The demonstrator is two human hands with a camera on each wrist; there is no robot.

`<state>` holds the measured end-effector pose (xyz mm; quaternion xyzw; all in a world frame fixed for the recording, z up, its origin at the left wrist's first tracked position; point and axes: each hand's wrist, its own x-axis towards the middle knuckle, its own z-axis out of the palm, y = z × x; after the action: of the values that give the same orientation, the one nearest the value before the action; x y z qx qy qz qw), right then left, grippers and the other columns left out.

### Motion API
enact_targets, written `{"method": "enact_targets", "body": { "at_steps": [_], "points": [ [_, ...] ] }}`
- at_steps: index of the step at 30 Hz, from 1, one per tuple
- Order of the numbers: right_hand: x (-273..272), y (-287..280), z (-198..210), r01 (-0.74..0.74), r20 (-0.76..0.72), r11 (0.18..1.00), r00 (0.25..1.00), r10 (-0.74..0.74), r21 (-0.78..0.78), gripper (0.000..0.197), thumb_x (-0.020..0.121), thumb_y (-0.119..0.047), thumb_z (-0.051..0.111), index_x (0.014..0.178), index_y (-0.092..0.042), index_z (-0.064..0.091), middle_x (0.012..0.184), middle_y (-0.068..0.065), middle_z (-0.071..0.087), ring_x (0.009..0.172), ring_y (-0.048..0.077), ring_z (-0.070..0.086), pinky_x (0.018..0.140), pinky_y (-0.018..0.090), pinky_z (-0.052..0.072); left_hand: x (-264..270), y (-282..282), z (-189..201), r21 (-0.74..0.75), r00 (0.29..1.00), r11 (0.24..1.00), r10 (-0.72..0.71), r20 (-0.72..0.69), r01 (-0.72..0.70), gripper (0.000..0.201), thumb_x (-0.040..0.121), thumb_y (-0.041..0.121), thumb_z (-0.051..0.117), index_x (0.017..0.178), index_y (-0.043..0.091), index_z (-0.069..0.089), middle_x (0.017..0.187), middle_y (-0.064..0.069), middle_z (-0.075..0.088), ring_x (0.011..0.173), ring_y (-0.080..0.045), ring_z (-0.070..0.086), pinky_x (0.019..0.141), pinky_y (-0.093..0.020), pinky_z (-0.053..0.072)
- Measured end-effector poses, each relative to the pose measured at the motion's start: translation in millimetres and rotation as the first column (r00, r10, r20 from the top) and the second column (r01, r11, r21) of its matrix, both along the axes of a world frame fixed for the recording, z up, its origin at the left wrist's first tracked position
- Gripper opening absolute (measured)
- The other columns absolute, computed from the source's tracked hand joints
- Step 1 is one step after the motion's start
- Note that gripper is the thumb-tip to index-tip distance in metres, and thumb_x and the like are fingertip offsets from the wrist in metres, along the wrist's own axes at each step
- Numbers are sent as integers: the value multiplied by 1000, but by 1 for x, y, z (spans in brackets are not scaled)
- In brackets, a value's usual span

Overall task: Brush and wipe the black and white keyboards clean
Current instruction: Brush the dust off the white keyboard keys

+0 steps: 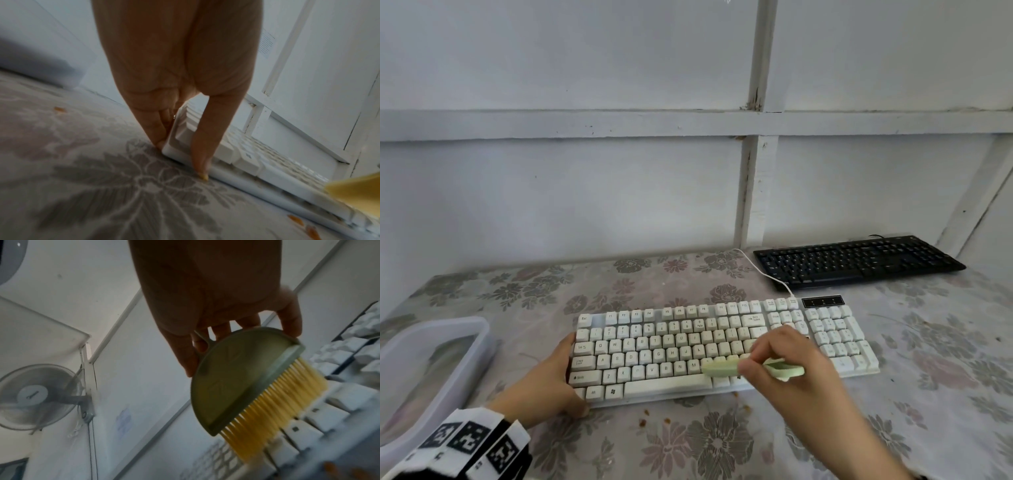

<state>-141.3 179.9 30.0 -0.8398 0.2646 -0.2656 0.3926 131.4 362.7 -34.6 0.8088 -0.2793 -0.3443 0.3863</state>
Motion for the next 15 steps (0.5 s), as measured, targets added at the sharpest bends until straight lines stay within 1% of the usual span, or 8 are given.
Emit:
{"method": "enact_targets", "body": {
  "at_steps": [2,3,4,5,7,11,13,15],
  "points": [
    [1,4,-7,-16,-8,1000,1000,16,18,34,62,-63,52,75,-33,58,97,-16,57,93,6,54,92,48,41,1,0,-1,-3,1000,1000,-8,5,8,115,33,9,72,133,40,26,119,6,62,108,-15,61,91,-41,52],
    [1,4,-9,-16,-8,1000,1000,16,24,30,63,-62,56,74,-33,57,97,-17,57,93,5,55,92,48,41,2,0,-1,-5,1000,1000,-8,5,8,115,32,10,72,133,40,26,119,5,62,108,-15,61,91,-42,52],
    [0,4,-11,-9,-12,999,1000,9,33,23,67,-55,63,74,-34,57,98,-17,57,93,5,55,93,48,41,2,0,-2,-8,1000,1000,-8,4,8,116,31,10,72,134,39,27,119,5,62,108,-15,61,91,-42,52],
    [-3,1,-13,6,-17,999,1000,-6,43,17,73,-45,70,74,-33,58,97,-17,57,92,6,55,93,49,40,3,0,-3,-9,1000,1000,-7,3,7,117,31,10,72,134,39,26,119,5,62,108,-15,61,91,-42,52],
    [-9,-8,-15,52,-30,998,998,-51,46,15,78,-29,73,76,-31,58,96,-17,58,91,8,55,93,50,40,4,1,-4,-8,1000,1000,-8,1,8,117,31,10,72,135,39,26,119,6,62,108,-16,61,91,-43,52],
    [-16,-16,-13,142,-16,990,990,-142,-14,17,77,-25,72,75,-31,57,95,-16,57,89,11,54,91,54,41,4,1,-5,6,1000,1000,-4,5,4,117,31,11,73,133,42,25,118,5,63,106,-17,62,89,-43,53],
    [-14,-14,-11,117,5,991,993,-117,-57,18,77,-25,73,75,-32,56,96,-17,57,90,11,54,89,49,42,5,1,-5,12,1000,1000,-5,14,5,119,30,12,74,133,42,24,119,6,62,107,-17,61,90,-43,52],
    [-13,-11,-9,46,36,999,998,-45,-12,17,78,-23,73,73,-29,58,95,-15,58,93,11,56,87,39,41,7,1,-7,13,1000,1000,-6,12,6,121,30,12,75,137,39,24,120,5,62,109,-17,61,92,-44,51]
  ]
}}
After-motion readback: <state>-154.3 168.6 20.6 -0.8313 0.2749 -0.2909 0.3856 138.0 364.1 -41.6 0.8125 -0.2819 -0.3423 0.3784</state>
